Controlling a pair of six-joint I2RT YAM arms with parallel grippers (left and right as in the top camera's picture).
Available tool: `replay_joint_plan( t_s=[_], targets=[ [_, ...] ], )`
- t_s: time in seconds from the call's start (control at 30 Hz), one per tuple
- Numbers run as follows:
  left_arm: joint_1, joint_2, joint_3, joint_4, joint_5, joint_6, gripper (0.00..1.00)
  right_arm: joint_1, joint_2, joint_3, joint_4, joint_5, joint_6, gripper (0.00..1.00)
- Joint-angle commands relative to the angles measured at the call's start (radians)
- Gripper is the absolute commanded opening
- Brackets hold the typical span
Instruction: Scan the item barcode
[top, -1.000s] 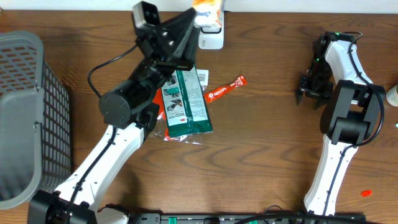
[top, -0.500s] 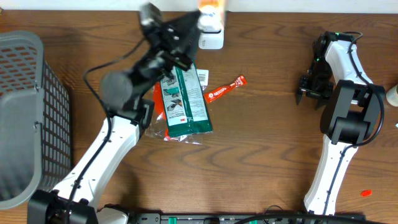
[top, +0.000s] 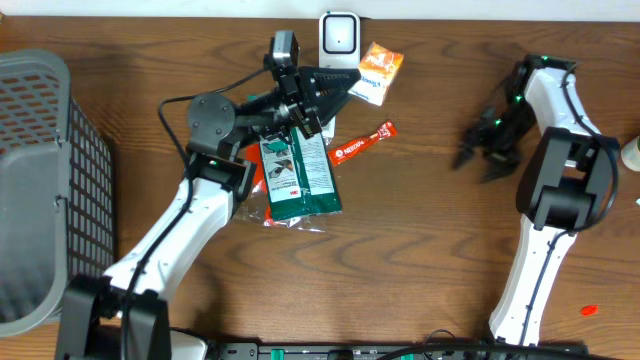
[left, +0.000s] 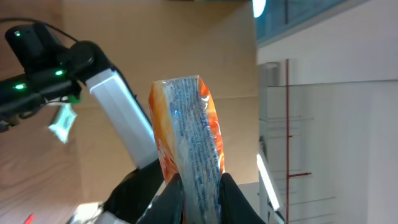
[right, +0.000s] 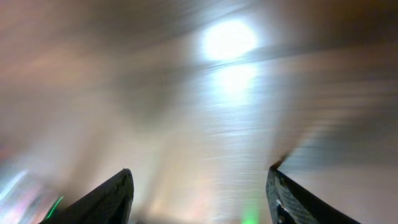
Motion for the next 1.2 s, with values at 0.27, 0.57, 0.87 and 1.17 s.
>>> replay_joint_plan(
  t_s=[0.27, 0.57, 0.87, 1.17],
  targets=[
    [0.003, 0.036, -0.01, -0.005, 0.057, 0.058, 0.07, 0.024, 0.006, -0.022, -0.119, -0.931, -0.575, 0.69],
    [0.003, 0.036, -0.01, -0.079, 0.056, 0.085, 0.08, 0.075, -0.12, 0.186, -0.076, -0.918, -0.459, 0.74],
    [0.003, 0.036, -0.01, -0.085, 0.056, 0.084, 0.08, 0.211, -0.121, 0.329, 0.148, -0.823, -0.172, 0.74],
    [0.003, 0.036, -0.01, -0.085, 0.056, 0.084, 0.08, 0.208, -0.121, 0.403, 0.185, -0.901, -0.076, 0.7]
  ],
)
